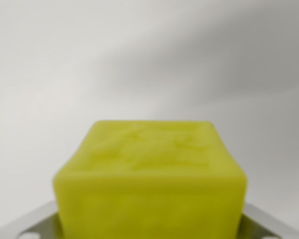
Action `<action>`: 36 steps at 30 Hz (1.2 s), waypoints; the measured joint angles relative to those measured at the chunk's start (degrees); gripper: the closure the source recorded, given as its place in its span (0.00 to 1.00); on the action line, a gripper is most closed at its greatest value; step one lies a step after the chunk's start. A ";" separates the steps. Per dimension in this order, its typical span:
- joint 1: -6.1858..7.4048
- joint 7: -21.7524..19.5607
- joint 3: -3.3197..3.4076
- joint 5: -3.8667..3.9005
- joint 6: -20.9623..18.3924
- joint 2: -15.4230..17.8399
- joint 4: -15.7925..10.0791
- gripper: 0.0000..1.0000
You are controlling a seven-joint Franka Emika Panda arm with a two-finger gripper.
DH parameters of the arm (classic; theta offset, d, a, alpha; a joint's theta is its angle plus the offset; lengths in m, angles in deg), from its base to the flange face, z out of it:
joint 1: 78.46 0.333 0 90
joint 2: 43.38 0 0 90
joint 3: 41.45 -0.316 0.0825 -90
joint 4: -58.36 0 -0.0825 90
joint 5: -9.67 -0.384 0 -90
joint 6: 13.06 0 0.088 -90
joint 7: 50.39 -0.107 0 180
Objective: Pick yellow cube
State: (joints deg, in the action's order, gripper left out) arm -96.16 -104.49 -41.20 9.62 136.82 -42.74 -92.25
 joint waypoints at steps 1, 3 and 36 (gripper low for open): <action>0.00 0.00 0.00 0.00 -0.29 0.27 0.02 1.00; 0.00 0.00 0.00 0.01 -0.86 0.80 0.07 1.00; 0.00 -0.04 0.00 0.06 -10.32 8.52 1.79 1.00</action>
State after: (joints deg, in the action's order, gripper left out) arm -96.16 -104.53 -41.20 9.67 126.50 -34.22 -90.46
